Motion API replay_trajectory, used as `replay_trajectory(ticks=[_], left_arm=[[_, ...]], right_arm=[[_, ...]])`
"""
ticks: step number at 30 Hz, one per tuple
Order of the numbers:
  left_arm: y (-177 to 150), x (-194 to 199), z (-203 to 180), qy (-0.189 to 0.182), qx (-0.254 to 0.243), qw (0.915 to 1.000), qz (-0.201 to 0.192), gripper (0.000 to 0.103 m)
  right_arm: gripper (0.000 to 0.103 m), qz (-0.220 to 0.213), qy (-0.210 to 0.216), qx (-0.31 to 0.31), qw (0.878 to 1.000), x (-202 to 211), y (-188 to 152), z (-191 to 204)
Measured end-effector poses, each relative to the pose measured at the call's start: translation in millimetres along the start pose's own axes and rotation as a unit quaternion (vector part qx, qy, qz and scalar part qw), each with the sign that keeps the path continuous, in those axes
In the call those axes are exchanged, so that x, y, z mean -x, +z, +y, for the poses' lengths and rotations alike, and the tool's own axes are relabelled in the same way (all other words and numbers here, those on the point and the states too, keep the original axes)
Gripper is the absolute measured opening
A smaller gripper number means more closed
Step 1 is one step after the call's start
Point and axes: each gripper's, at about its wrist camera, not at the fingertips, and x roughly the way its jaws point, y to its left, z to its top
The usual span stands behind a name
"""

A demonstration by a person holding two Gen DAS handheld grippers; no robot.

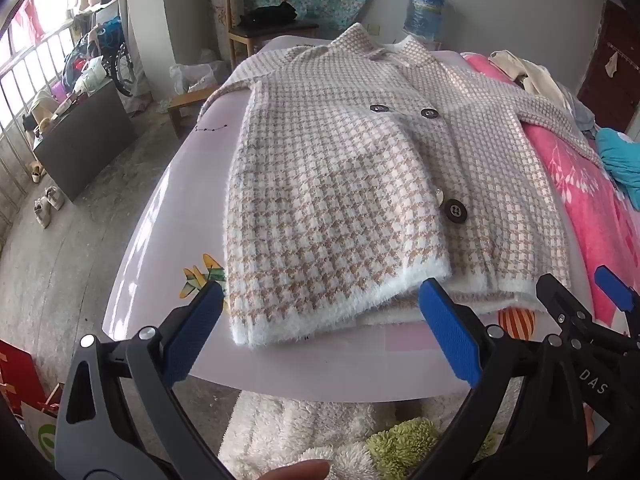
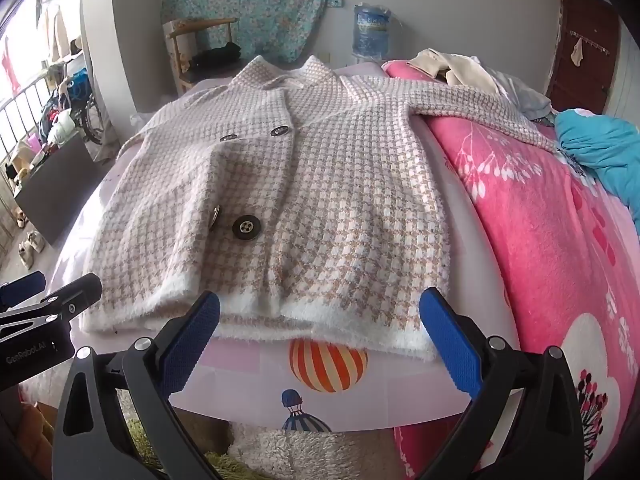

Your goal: Fold large clothes

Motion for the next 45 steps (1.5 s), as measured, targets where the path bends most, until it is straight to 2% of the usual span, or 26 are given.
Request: replay_trajectory(ticks=[38, 45], left_arm=[[1, 0, -14, 0.001, 0.000, 1.0000, 0.000, 0.095], [2, 3, -4, -0.001, 0.001, 1.0000, -0.001, 0.095]], right_arm=[[0.098, -0.002, -0.001, 0.002, 1.000, 3, 3, 1], [0.098, -0.002, -0.002, 0.003, 1.000, 2, 2, 2]])
